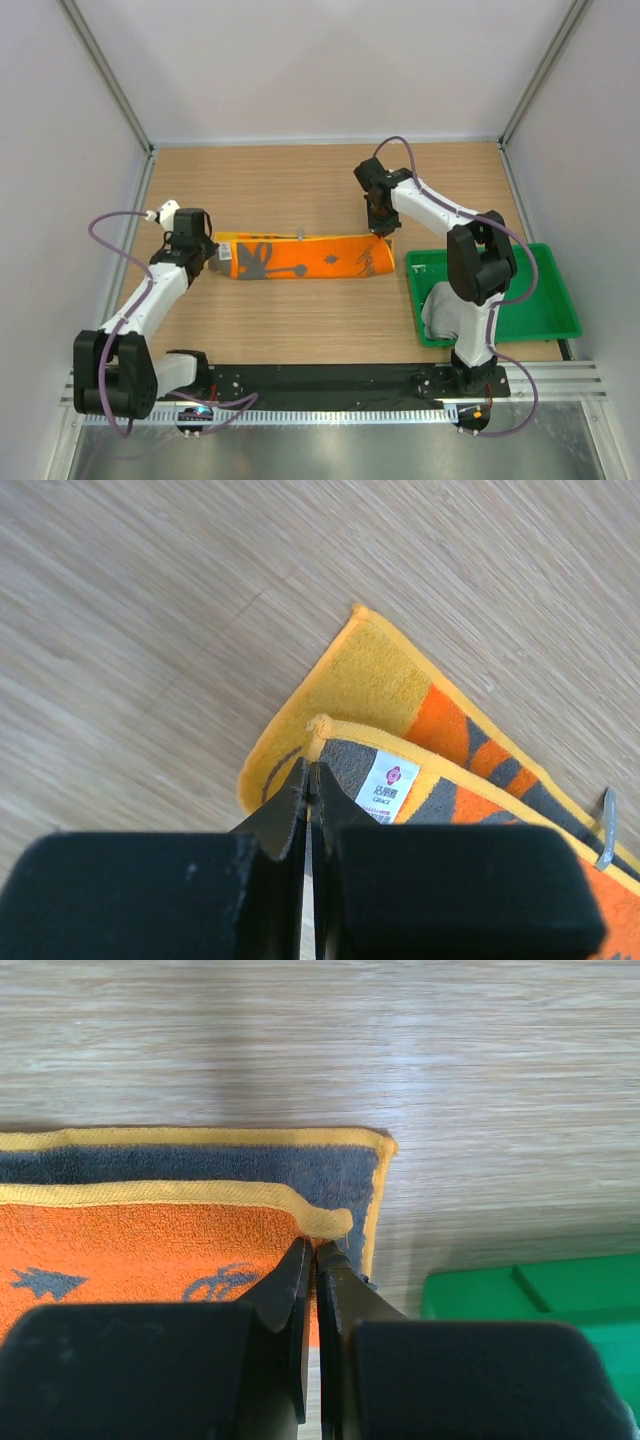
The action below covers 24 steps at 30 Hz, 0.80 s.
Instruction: Roll the towels
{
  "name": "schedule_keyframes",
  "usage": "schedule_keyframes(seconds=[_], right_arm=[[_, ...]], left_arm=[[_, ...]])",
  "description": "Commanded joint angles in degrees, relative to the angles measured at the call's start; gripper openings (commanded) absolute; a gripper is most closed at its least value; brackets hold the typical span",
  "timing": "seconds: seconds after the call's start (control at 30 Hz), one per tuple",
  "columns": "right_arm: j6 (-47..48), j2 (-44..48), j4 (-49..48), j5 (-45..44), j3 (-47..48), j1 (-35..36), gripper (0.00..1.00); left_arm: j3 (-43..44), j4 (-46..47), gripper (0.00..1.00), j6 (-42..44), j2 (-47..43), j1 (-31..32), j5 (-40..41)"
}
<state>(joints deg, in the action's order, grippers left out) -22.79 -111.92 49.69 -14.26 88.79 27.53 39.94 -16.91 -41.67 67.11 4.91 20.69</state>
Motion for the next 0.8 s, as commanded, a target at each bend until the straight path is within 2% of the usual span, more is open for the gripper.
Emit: schedule_keyframes(seconds=[0.0, 0.3, 0.7, 0.73, 0.77], right_arm=[[-0.6, 4.5, 1.5, -4.1, -0.6, -0.5, 0.01], [-0.5, 3.4, 0.1, -3.8, -3.2, -1.3, 0.01], [0.3, -1.6, -1.8, -4.2, -2.0, -3.4, 0.01], [0.4, -2.2, -2.0, -3.9, -2.0, -3.5, 0.02], [0.5, -2.5, -2.3, -3.8, -2.0, -3.8, 0.17]], left_arm=[[3.4, 6.6, 0.00, 3.3, 2.8, 0.1, -3.3], [10.5, 9.0, 0.00, 6.7, 12.8, 0.0, -4.3], [16.5, 7.8, 0.00, 7.5, 25.9, 0.0, -1.1], [16.6, 7.5, 0.00, 7.4, 26.3, 0.1, -0.8], [16.7, 7.5, 0.00, 7.4, 26.6, 0.0, -0.5]])
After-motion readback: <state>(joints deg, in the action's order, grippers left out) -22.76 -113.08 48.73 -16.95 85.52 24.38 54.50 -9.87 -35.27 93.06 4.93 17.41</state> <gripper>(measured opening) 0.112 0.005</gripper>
